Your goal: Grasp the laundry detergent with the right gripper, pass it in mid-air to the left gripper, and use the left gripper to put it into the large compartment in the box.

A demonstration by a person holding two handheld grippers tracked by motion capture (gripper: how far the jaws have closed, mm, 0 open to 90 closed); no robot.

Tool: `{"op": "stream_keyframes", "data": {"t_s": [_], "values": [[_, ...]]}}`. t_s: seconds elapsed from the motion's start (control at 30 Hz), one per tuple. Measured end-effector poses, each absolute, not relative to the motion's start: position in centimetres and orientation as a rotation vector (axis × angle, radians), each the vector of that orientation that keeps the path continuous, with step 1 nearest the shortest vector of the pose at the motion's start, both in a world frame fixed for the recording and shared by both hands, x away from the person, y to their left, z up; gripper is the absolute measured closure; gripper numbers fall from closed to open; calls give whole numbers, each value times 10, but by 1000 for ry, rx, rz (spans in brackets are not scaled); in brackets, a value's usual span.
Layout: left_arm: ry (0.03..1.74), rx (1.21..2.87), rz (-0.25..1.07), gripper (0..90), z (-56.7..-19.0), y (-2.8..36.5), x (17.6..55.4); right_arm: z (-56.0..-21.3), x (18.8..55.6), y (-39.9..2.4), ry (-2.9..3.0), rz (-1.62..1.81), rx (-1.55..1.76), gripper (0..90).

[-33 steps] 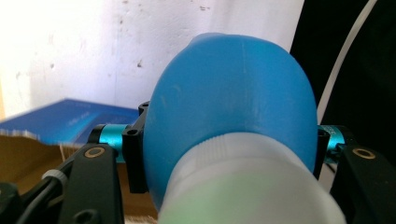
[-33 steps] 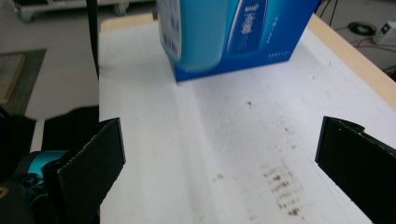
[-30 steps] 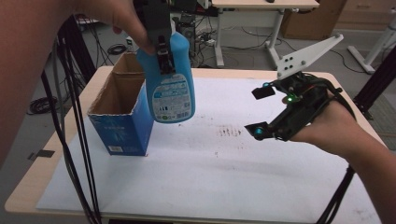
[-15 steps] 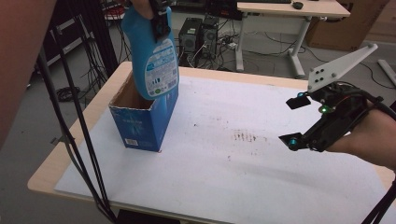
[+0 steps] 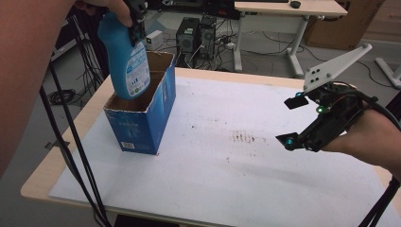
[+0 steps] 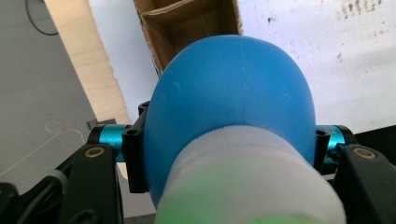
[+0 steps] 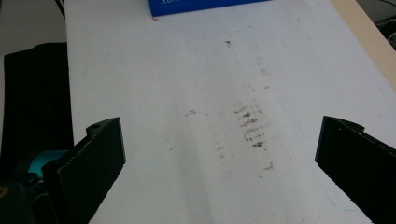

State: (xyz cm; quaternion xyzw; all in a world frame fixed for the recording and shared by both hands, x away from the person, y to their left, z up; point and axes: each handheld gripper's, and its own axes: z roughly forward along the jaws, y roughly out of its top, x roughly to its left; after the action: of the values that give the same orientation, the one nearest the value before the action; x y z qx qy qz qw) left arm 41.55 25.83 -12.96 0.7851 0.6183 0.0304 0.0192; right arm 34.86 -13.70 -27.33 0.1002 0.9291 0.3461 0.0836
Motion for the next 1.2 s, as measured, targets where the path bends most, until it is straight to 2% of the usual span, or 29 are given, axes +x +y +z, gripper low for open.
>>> {"op": "stream_keyframes", "data": {"t_s": [0.27,0.3,0.33,0.8,1.2], "values": [[1795,2559,84,378,-158,261,427,-276,348,-132,2803,1034,280,6],[1689,2659,93,378,-176,261,431,-277,348,-132,2807,1028,284,6],[1656,2684,88,379,-181,261,433,-278,348,-132,2807,1028,288,6],[1242,2914,38,379,-256,263,444,-281,352,-136,2816,984,349,6],[1120,2956,-20,376,-287,267,447,-285,354,-134,2818,979,364,7]]}}
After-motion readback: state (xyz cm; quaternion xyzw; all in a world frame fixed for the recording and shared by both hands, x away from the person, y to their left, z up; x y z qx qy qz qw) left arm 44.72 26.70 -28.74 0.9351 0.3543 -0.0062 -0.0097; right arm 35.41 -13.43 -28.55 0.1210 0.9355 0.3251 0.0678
